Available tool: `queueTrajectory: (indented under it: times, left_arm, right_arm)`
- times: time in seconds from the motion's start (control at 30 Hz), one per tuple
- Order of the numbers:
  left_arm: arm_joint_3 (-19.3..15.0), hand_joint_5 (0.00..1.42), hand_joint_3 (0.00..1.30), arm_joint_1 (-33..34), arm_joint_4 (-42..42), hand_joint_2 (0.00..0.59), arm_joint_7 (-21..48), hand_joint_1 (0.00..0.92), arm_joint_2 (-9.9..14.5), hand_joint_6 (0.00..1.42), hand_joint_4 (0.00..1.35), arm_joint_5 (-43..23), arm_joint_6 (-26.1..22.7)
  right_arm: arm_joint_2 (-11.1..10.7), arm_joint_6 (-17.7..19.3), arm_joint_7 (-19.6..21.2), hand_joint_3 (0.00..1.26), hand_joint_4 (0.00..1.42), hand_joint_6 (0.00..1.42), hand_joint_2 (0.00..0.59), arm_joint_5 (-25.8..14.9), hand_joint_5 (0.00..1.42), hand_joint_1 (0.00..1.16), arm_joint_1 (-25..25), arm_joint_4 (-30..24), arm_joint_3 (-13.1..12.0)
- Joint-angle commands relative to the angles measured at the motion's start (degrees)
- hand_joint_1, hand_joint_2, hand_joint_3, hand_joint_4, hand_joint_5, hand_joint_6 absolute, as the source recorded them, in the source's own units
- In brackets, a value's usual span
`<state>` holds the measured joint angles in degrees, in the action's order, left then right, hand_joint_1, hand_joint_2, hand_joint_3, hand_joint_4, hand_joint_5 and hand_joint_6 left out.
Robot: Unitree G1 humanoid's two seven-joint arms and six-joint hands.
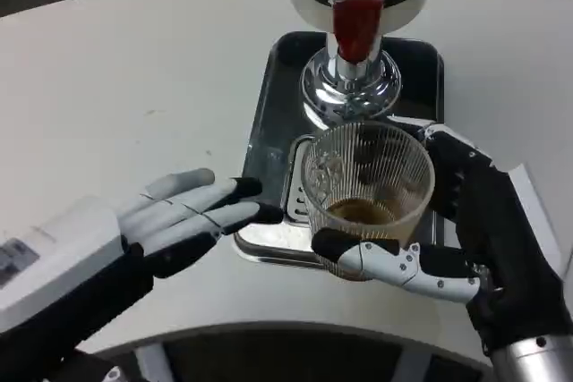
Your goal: Grasp the cup under the faucet to collect the drink, then remove the cup.
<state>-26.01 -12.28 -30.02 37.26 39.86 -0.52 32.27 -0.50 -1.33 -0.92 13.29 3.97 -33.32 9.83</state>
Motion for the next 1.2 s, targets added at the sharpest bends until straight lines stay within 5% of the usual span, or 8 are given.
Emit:
queueTrajectory:
  times: [0.03, 0.6, 1.2]
  left_arm:
    - [-0.29, 0.06, 0.13, -1.70, -0.92, 0.054, 0.70, 0.000, 1.89, 0.00, 0.00, 0.20, 2.82]
    - [-3.30, 0.00, 0.11, -5.22, -1.38, 0.061, 0.61, 0.000, 4.72, 0.00, 0.00, -1.47, 9.44]
    - [-4.95, 0.00, 0.07, -8.22, -2.79, 0.065, 0.61, 0.000, 5.10, 0.00, 0.00, -2.92, 10.27]
  right_arm:
    - [0.09, -0.34, -0.83, 0.75, 0.75, 0.84, 0.101, -1.17, 0.89, 1.01, 0.96, -3.36, 0.89]
    - [-2.60, -5.00, -5.08, 0.75, 0.75, 0.84, 0.106, -3.89, 0.89, 1.00, 5.51, -11.40, 0.51]
    - [-5.19, -8.66, -6.43, 0.75, 0.75, 0.84, 0.113, -6.19, 0.89, 1.00, 7.53, -16.55, -0.56]
